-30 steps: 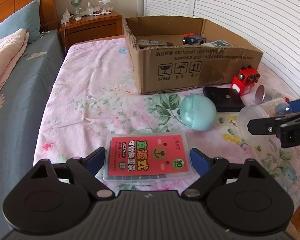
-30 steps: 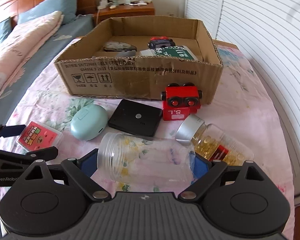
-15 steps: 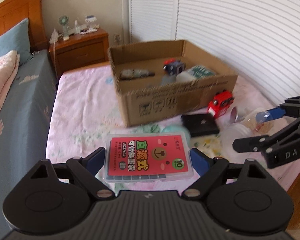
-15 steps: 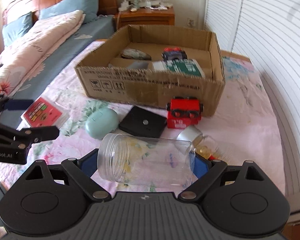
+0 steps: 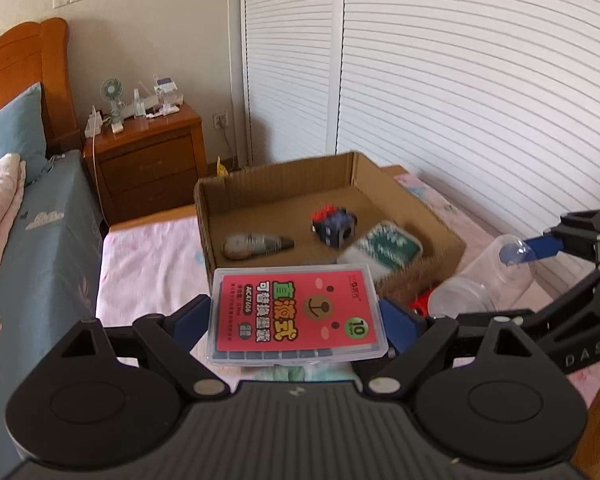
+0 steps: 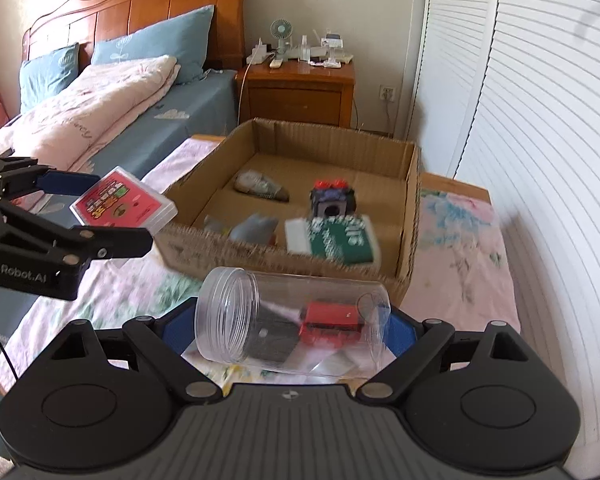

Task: Organize rigid objects
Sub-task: 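Grasp the red card pack with the left tool while the right tool grasps the clear jar, then carry the card pack and clear jar into the box and open both tools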

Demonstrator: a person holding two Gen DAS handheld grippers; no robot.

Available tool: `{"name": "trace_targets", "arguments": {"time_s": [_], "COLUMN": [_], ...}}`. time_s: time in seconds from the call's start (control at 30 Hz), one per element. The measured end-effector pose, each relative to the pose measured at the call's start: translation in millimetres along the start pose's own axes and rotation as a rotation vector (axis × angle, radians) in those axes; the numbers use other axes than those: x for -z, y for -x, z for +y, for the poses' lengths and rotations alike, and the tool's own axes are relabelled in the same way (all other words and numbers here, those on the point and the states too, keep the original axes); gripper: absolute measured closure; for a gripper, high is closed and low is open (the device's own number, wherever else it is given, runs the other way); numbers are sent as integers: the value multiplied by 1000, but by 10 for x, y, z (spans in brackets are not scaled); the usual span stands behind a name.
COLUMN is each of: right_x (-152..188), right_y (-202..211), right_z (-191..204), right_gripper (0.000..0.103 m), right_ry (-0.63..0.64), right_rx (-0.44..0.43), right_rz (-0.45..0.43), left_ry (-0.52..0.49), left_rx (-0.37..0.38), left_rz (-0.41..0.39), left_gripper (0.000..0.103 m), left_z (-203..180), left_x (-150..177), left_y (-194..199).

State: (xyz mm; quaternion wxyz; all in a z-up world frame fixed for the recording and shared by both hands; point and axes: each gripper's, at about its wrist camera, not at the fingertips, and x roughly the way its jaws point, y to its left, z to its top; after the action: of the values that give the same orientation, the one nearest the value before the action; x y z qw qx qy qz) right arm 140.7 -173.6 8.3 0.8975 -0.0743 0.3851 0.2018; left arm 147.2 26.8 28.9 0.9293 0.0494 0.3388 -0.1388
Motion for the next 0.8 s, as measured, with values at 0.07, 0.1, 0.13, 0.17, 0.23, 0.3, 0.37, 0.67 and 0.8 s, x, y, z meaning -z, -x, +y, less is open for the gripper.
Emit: {"name": "trace_targets", "arguments": {"time_s": [0.07, 0.1, 0.13, 0.17, 0.23, 0.3, 0.37, 0.67, 0.8], "right_x": [-61, -83, -111, -138, -180, -217, -260, -380, -412], "right_y": [-39, -52, -73, -92, -126, -151, -175, -249, -267], "right_z": [-52, -81, -113, -142, -191, -237, -282, -405, -417], "right_gripper": [9, 9, 9, 9, 9, 9, 9, 8, 8], "right_ry": [-1, -5, -9, -12, -16, -22, -27, -46, -46], "right_rx": [2, 4, 4, 5, 11, 15, 23, 45, 51], "right_rz": [-5, -6, -8, -9, -15, -18, -23, -34, -37], "left_ry": [-2, -3, -3, -3, 0, 0, 4, 59, 71], "left_rx": [0, 0, 0, 0, -6, -4, -13, -70, -40], "left_rz": [-4, -3, -2, -2, 7, 9, 15, -23, 23], "left_gripper": [14, 14, 14, 14, 14, 14, 14, 9, 9], "left_z": [5, 5, 6, -1, 2, 6, 22, 88, 87], "left_x": [-91, -124, -166, -200, -268, -329, -407, -462, -346], "left_y": [-94, -138, -195, -240, -346, -434, -544, -820, -763]}}
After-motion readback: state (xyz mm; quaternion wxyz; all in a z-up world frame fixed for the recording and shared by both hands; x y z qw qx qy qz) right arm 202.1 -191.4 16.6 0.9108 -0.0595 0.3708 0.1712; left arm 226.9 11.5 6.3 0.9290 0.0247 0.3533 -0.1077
